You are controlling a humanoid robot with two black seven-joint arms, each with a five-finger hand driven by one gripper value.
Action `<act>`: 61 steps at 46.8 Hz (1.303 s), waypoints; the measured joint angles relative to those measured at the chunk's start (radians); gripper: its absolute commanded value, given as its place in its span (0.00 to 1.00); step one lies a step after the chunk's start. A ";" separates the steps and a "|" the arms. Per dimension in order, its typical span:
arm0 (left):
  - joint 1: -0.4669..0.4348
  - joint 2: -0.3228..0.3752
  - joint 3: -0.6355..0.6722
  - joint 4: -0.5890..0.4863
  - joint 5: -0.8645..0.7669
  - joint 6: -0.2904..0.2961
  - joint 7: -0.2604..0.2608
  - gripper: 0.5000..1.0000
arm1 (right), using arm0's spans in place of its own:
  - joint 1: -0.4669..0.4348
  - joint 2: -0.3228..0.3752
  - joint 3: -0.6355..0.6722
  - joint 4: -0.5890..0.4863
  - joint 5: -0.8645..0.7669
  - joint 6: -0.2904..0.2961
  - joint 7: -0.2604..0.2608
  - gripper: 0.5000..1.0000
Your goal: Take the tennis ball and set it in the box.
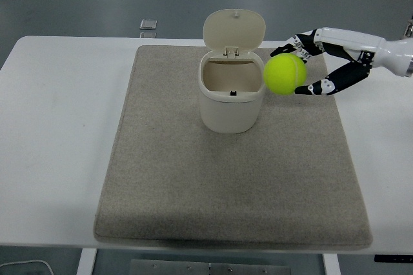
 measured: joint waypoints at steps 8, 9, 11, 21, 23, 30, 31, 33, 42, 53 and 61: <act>0.000 0.000 0.000 0.000 0.000 0.000 0.000 0.98 | 0.033 0.064 -0.008 -0.019 -0.005 -0.030 -0.048 0.00; 0.000 0.000 0.000 0.000 0.000 0.000 0.000 0.98 | 0.036 0.068 -0.010 -0.021 -0.005 -0.033 -0.052 0.00; 0.000 0.000 0.000 0.000 0.000 0.000 0.000 0.98 | 0.038 0.075 -0.011 -0.025 -0.006 -0.040 -0.059 0.00; 0.000 0.000 0.000 0.000 0.000 0.000 0.000 0.98 | 0.035 0.104 -0.015 -0.057 -0.005 -0.074 -0.129 0.00; 0.000 0.000 0.000 0.000 0.000 0.000 0.000 0.98 | 0.032 0.113 -0.015 -0.060 -0.005 -0.085 -0.140 0.00; 0.000 0.000 0.000 0.000 0.000 0.000 0.000 0.98 | 0.028 0.128 -0.019 -0.071 0.002 -0.112 -0.171 0.00; 0.000 0.000 0.000 0.000 0.000 0.000 0.000 0.98 | 0.028 0.129 -0.019 -0.071 0.003 -0.113 -0.174 0.00; 0.000 0.000 0.000 0.000 0.000 0.000 0.000 0.98 | 0.028 0.129 -0.019 -0.071 0.006 -0.115 -0.179 0.00; 0.000 0.000 0.000 0.000 0.000 0.000 0.000 0.98 | 0.023 0.167 -0.019 -0.070 0.008 -0.120 -0.194 0.14; 0.000 0.000 0.000 0.000 0.000 0.000 0.000 0.98 | 0.008 0.175 -0.018 -0.071 0.013 -0.122 -0.242 0.40; 0.000 0.000 0.000 0.000 0.000 0.000 0.000 0.98 | 0.008 0.172 -0.016 -0.070 0.054 -0.132 -0.242 0.65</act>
